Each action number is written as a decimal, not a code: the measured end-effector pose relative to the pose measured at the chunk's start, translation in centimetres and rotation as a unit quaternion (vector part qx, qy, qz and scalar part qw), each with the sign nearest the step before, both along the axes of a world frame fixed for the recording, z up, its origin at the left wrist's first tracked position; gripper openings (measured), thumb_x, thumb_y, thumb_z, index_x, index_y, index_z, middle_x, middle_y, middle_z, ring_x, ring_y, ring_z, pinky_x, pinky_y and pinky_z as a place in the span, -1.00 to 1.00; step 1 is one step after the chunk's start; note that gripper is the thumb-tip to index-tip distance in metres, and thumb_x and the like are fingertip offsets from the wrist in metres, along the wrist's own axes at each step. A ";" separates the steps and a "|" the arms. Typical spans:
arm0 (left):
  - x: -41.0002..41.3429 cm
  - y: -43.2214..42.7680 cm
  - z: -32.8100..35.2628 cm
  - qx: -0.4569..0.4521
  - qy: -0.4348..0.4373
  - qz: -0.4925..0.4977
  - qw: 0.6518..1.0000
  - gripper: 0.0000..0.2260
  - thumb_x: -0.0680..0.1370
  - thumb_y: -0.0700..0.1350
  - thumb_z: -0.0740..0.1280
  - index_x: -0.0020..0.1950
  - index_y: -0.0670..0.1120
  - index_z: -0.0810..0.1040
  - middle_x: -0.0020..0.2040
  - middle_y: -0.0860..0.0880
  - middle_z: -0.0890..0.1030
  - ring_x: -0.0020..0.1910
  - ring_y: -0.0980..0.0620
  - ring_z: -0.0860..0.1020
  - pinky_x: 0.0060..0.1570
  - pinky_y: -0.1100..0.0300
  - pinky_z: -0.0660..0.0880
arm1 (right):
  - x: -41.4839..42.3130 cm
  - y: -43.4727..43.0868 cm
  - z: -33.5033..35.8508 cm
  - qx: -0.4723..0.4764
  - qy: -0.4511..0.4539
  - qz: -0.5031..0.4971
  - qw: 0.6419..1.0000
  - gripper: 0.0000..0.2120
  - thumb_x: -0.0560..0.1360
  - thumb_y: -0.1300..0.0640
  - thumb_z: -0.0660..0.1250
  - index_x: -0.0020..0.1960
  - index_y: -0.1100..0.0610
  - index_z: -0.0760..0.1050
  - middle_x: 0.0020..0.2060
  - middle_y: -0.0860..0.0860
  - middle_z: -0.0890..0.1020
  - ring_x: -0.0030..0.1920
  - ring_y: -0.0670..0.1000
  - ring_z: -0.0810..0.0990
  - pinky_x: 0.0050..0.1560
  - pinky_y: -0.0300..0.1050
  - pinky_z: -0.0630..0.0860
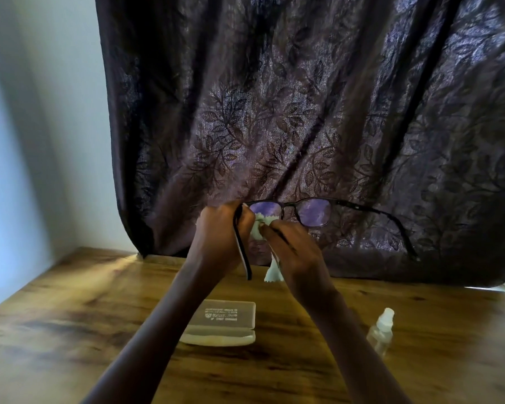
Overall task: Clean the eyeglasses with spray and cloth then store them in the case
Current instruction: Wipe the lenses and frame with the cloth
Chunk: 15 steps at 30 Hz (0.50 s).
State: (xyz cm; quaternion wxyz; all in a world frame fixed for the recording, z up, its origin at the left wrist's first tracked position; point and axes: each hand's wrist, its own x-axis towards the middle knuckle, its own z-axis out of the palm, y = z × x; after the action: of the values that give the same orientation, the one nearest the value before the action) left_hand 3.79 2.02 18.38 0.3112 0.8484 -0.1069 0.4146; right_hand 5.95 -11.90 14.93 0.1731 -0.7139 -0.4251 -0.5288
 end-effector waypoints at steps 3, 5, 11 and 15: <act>0.2 0.0 -0.5 -0.014 -0.001 -0.002 1.000 -0.75 0.43 -0.06 0.11 -0.39 -0.12 0.44 -0.46 -0.15 0.49 -0.49 0.06 0.34 -0.38 0.19 0.25 | 0.0 0.1 -0.3 -0.003 0.034 -0.019 0.999 -0.71 0.30 0.40 0.39 0.02 0.42 0.55 -0.12 0.29 0.64 -0.14 0.21 0.64 -0.13 -0.02 0.61; 0.3 0.1 -0.6 -0.025 0.007 -0.007 1.000 -0.75 0.43 -0.04 0.13 -0.37 -0.14 0.43 -0.45 -0.18 0.50 -0.50 0.06 0.33 -0.42 0.19 0.24 | 0.0 0.3 -0.3 0.014 0.041 -0.045 0.998 -0.71 0.34 0.40 0.33 0.05 0.42 0.54 -0.09 0.30 0.63 -0.13 0.22 0.63 -0.12 -0.01 0.61; 0.6 0.0 -0.6 -0.025 0.032 -0.013 0.999 -0.73 0.44 0.00 0.11 -0.37 -0.13 0.41 -0.44 -0.15 0.48 -0.50 0.03 0.37 -0.44 0.08 0.29 | -0.6 2.1 -0.3 0.053 0.070 -0.092 0.992 -0.61 0.39 0.36 0.10 0.16 0.36 0.50 0.02 0.30 0.61 -0.01 0.16 0.49 -0.09 -0.01 0.59; 0.9 0.8 -1.1 0.030 0.066 0.018 0.997 -0.79 0.46 0.00 0.11 -0.33 -0.06 0.33 -0.39 -0.08 0.44 -0.44 0.01 0.35 -0.40 0.14 0.17 | -0.8 1.5 -1.5 0.015 0.061 -0.089 0.994 -0.54 0.25 0.47 0.36 0.14 0.30 0.54 -0.02 0.24 0.64 -0.04 0.08 0.42 -0.20 -0.13 0.57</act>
State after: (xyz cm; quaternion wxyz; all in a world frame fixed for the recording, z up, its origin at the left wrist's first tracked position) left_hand 4.70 2.82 17.26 0.2842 0.8848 -0.0832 0.3599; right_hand 5.15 -10.38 13.39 0.1615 -0.7771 -0.3401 -0.5043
